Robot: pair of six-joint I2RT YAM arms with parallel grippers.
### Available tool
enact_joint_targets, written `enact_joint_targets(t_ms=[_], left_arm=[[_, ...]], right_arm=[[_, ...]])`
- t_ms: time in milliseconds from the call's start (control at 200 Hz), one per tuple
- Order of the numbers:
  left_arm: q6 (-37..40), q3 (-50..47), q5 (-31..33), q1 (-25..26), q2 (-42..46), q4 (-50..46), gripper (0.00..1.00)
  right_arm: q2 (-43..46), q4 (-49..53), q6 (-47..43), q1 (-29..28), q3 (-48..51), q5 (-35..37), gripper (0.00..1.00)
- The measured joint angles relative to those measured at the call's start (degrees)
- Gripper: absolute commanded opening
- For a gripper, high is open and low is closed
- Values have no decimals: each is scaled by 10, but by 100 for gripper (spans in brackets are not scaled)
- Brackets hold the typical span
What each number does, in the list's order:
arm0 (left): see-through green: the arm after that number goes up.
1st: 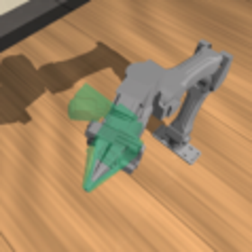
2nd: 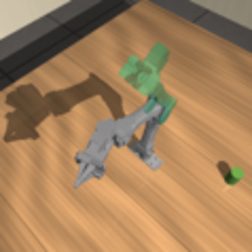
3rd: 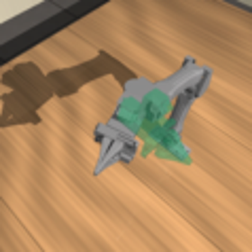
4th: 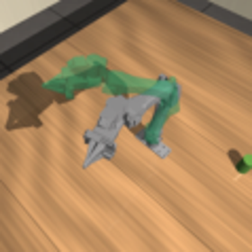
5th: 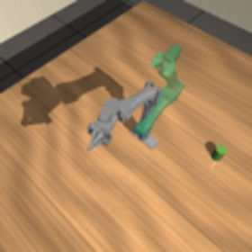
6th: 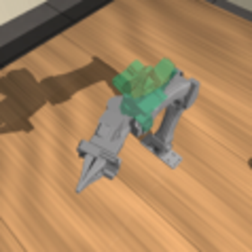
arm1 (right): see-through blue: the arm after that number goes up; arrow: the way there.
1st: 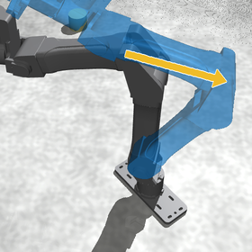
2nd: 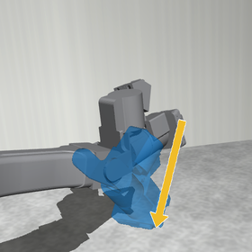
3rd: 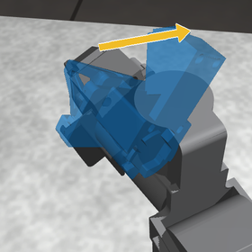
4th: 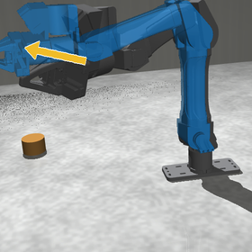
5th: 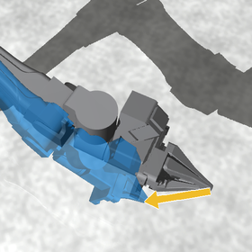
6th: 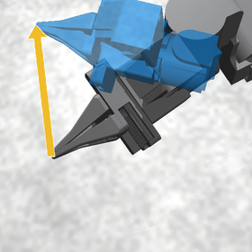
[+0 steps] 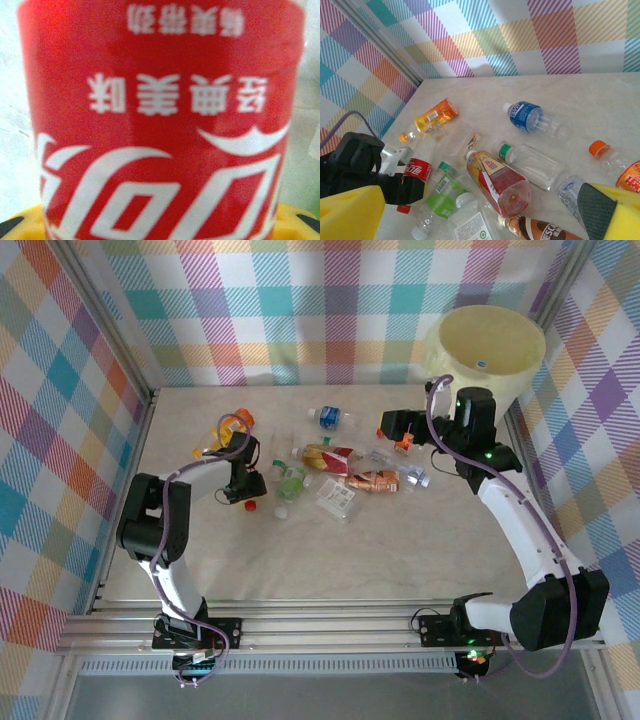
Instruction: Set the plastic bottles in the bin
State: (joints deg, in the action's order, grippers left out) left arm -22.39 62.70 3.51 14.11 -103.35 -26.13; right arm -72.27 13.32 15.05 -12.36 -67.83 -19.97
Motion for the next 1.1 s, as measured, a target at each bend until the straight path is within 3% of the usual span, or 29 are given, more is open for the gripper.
enact_joint_targets(t_ms=[260, 630, 810, 1100], left_arm=[[1, -50, 13, 0, 52, 25, 36], [8, -86, -30, 21, 226, 63, 37], [11, -85, -66, 79, 271, 85, 37], [18, -55, -108, 189, 275, 140, 37]], right_arm=[[0, 0, 5, 0, 4, 0, 100], [0, -17, 36, -1, 23, -8, 100], [0, -19, 52, -5, 24, -24, 100], [-15, -24, 97, -22, 24, -82, 100]])
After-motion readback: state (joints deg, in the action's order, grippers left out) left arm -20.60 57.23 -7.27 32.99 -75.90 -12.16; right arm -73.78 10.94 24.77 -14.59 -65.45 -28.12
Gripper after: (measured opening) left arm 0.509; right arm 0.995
